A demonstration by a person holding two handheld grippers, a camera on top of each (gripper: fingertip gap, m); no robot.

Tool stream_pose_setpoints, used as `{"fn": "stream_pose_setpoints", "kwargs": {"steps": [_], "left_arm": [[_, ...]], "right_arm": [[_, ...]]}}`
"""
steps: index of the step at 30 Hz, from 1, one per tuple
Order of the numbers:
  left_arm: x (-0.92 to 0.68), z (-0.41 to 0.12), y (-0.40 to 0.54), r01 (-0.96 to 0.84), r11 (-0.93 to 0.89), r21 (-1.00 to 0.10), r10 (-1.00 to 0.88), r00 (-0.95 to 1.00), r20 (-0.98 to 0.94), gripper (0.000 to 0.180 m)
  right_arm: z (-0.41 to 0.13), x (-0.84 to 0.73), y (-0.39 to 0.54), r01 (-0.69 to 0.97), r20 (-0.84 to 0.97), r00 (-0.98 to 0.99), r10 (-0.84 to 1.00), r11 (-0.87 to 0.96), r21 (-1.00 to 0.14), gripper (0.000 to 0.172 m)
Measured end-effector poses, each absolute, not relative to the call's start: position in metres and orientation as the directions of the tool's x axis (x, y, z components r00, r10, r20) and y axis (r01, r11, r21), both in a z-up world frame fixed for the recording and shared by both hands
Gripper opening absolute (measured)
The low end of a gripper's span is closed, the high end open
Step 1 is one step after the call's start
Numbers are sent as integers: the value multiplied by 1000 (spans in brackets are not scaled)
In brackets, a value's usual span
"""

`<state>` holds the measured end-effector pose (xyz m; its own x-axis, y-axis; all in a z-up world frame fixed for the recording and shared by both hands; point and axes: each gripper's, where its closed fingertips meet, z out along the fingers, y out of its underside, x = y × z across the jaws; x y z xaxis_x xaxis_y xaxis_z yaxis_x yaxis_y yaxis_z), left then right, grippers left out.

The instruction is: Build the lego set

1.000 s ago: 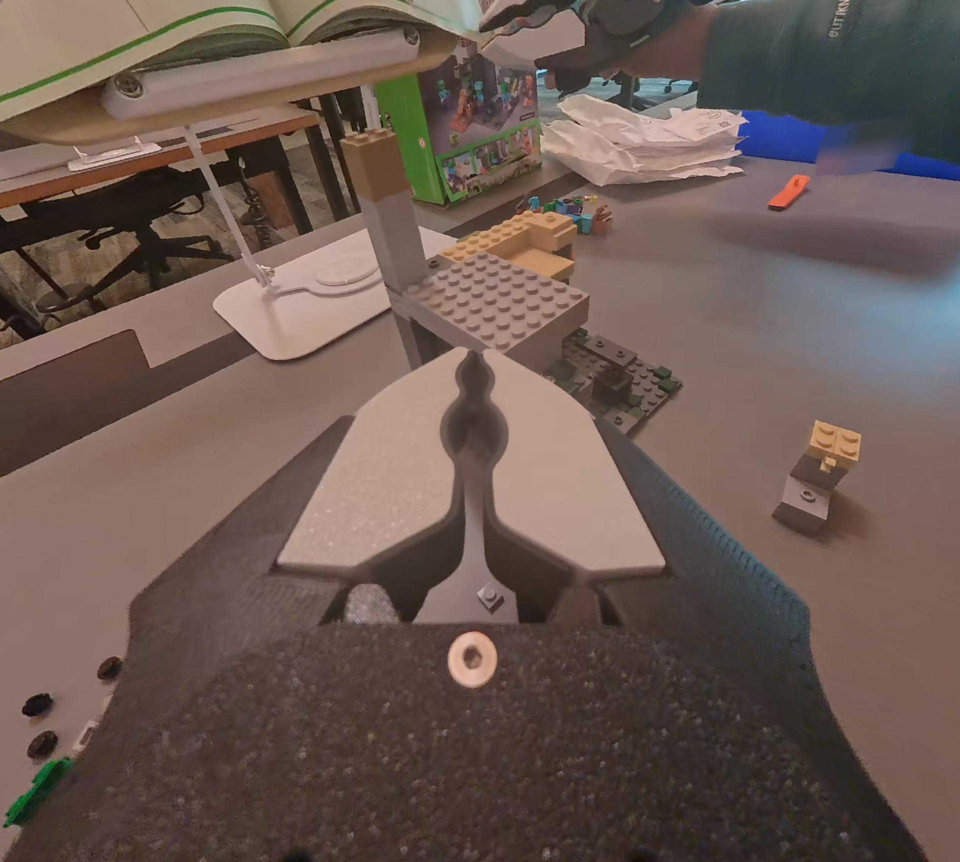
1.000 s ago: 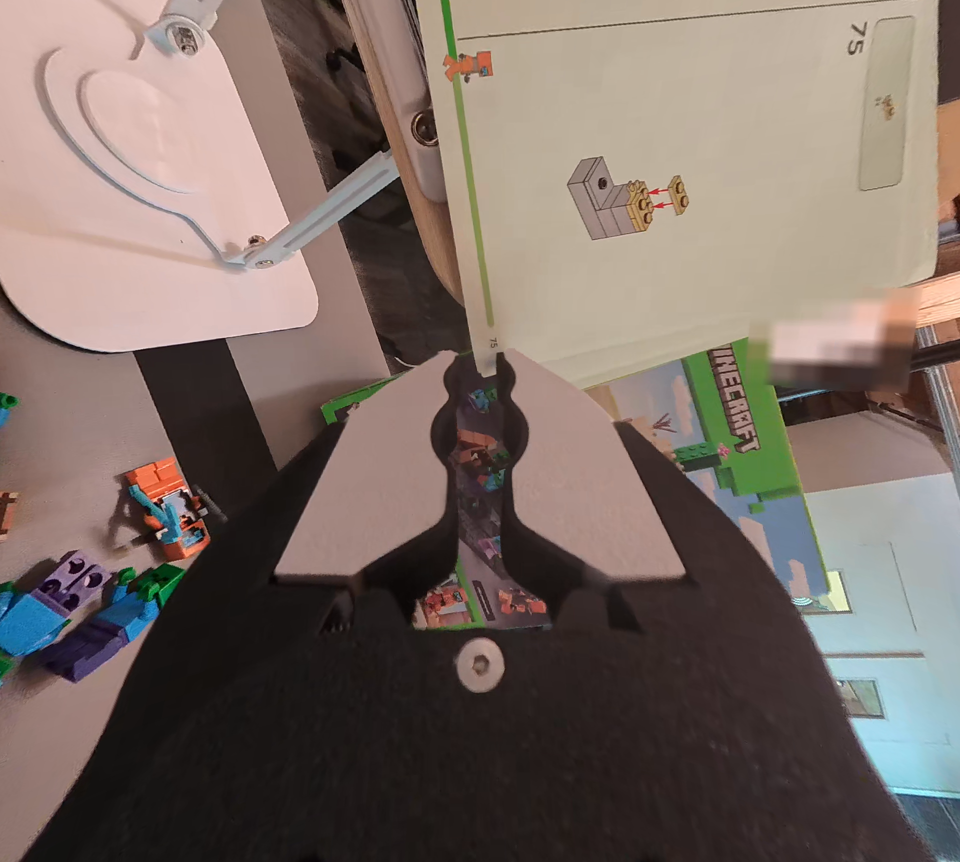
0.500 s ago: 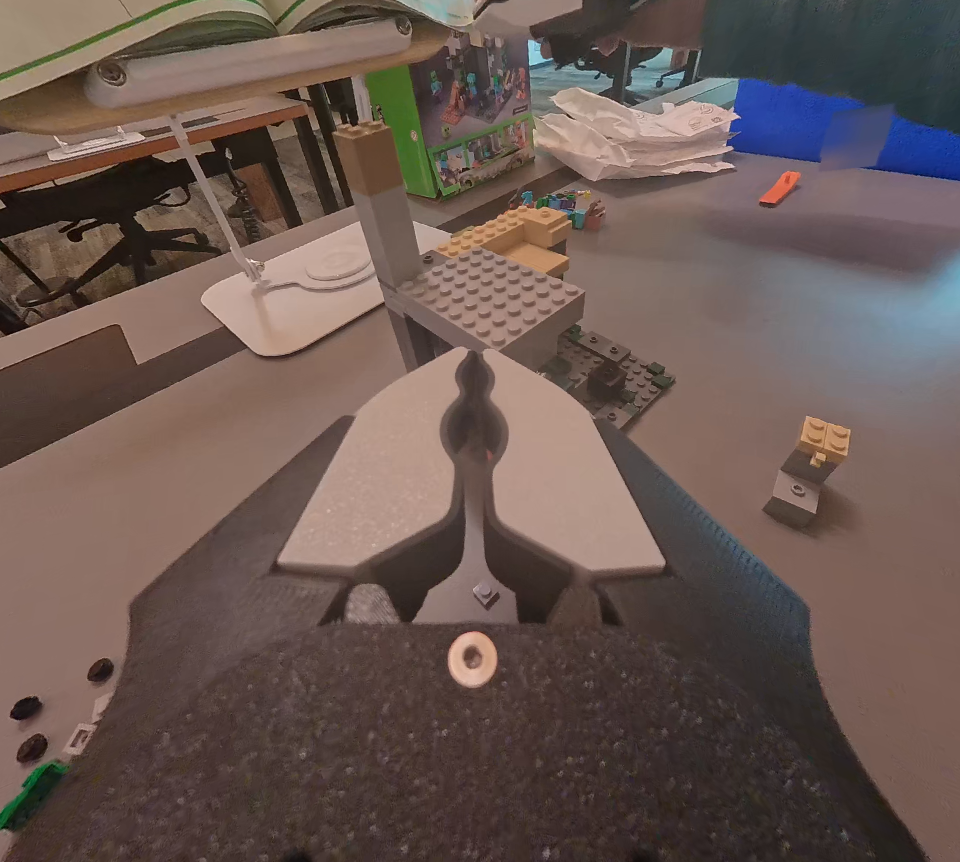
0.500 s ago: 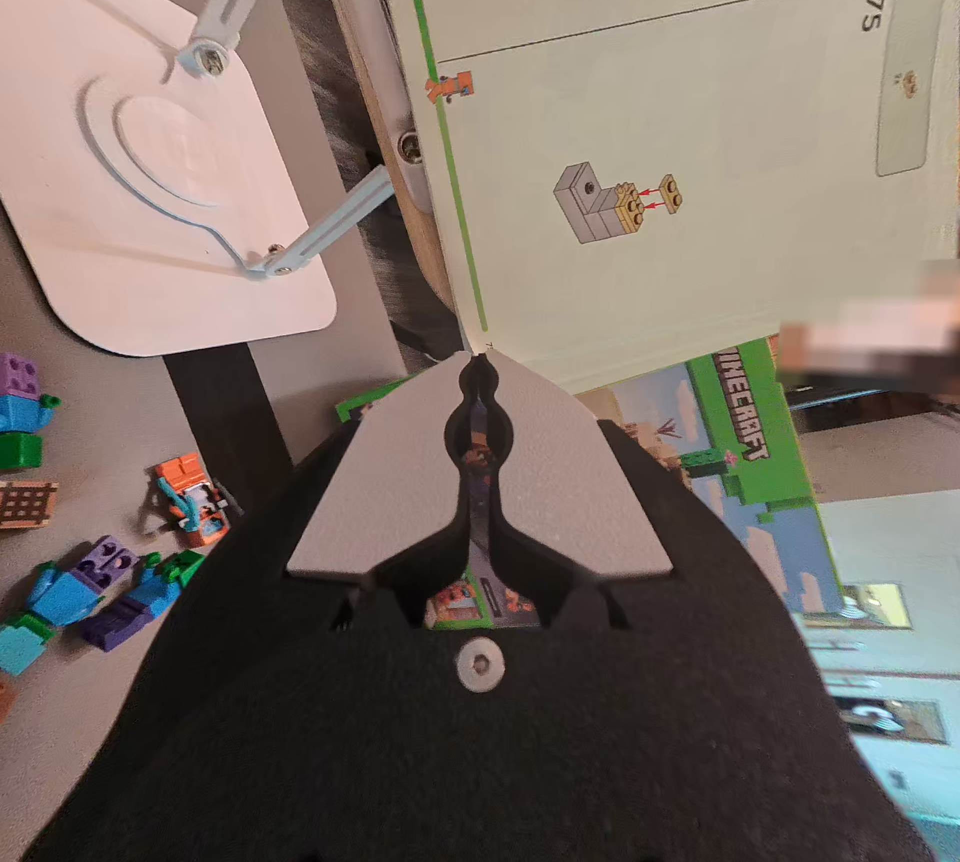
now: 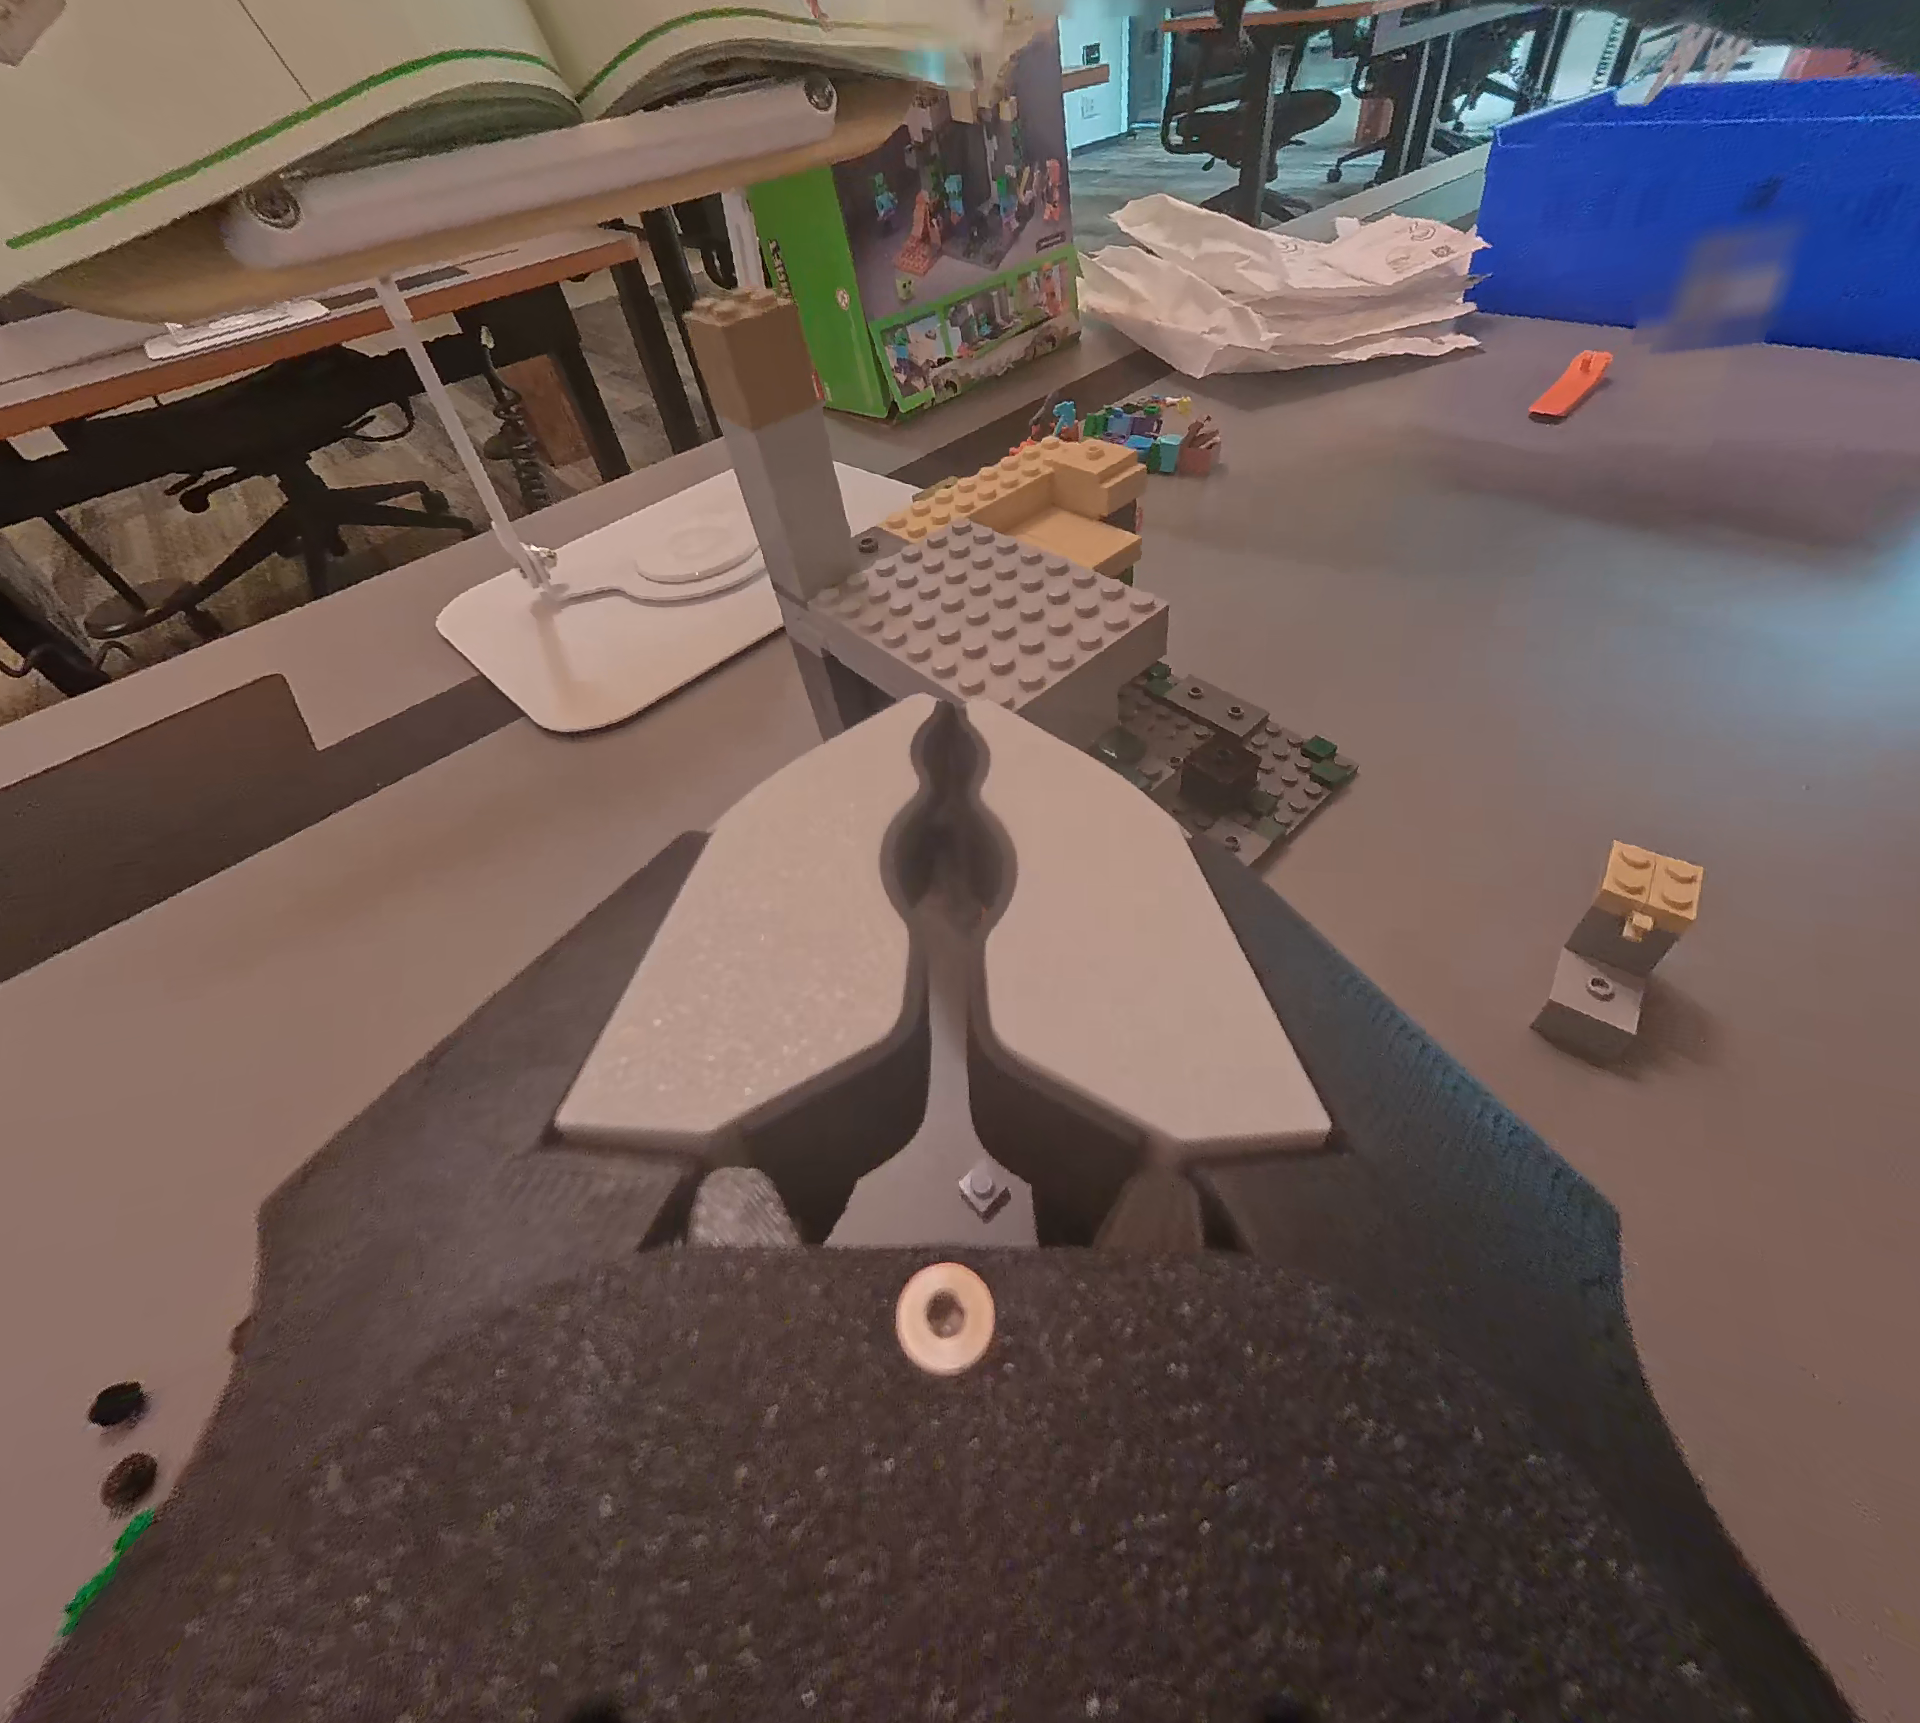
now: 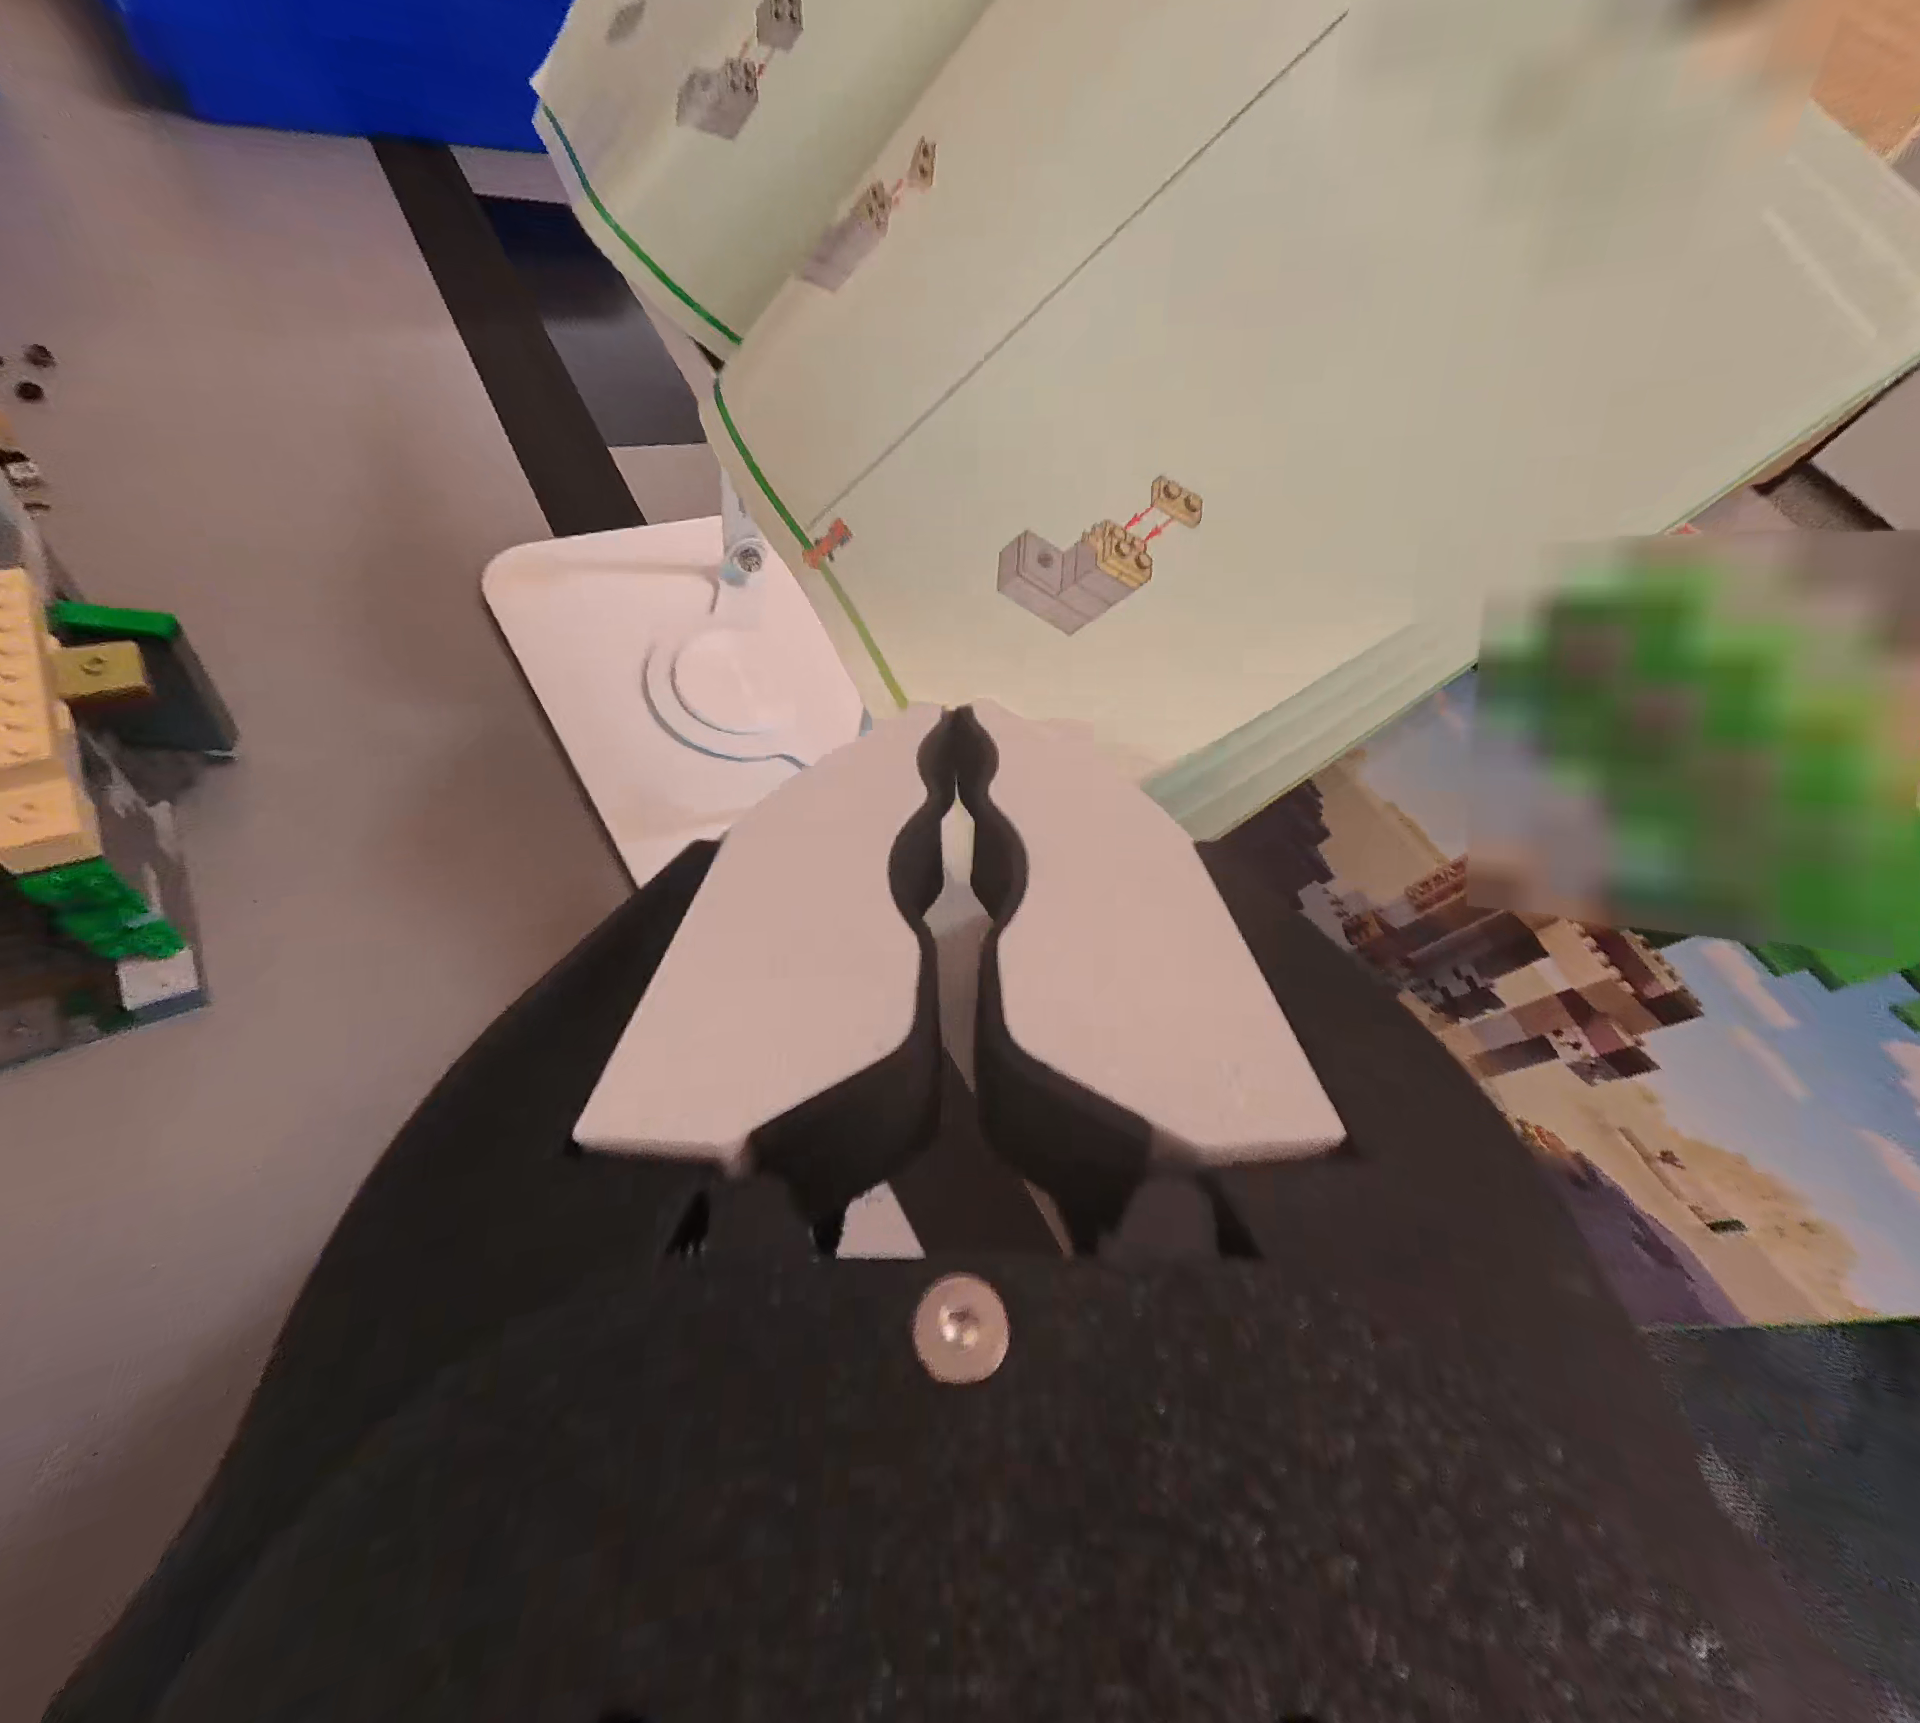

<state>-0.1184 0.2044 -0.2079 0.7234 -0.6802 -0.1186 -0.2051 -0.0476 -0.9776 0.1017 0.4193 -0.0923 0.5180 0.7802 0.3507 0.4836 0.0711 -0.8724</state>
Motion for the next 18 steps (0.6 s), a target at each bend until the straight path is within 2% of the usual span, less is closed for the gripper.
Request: {"fn": "stream_pose_setpoints", "kwargs": {"steps": [4,9,14,15,18], "left_arm": [[-119,-202,204,-215,-23,-976,-670,728,-145,0],[-120,-199,204,-211,-17,-977,-664,733,-146,0],[-120,-200,204,-221,-17,-975,-665,730,-155,0],[-120,-201,204,-225,-17,-974,-665,730,-157,0],[-120,-202,204,-230,-18,-973,-666,729,-160,0]], "right_arm": [[-82,94,415,521,390,496,776,93,-849,0],[-84,92,417,624,510,454,730,148,-767,0],[-115,103,431,841,815,262,517,293,-456,0],[-122,102,432,854,840,237,488,307,-419,24],[-137,101,436,890,890,172,423,321,-324,27]]}}
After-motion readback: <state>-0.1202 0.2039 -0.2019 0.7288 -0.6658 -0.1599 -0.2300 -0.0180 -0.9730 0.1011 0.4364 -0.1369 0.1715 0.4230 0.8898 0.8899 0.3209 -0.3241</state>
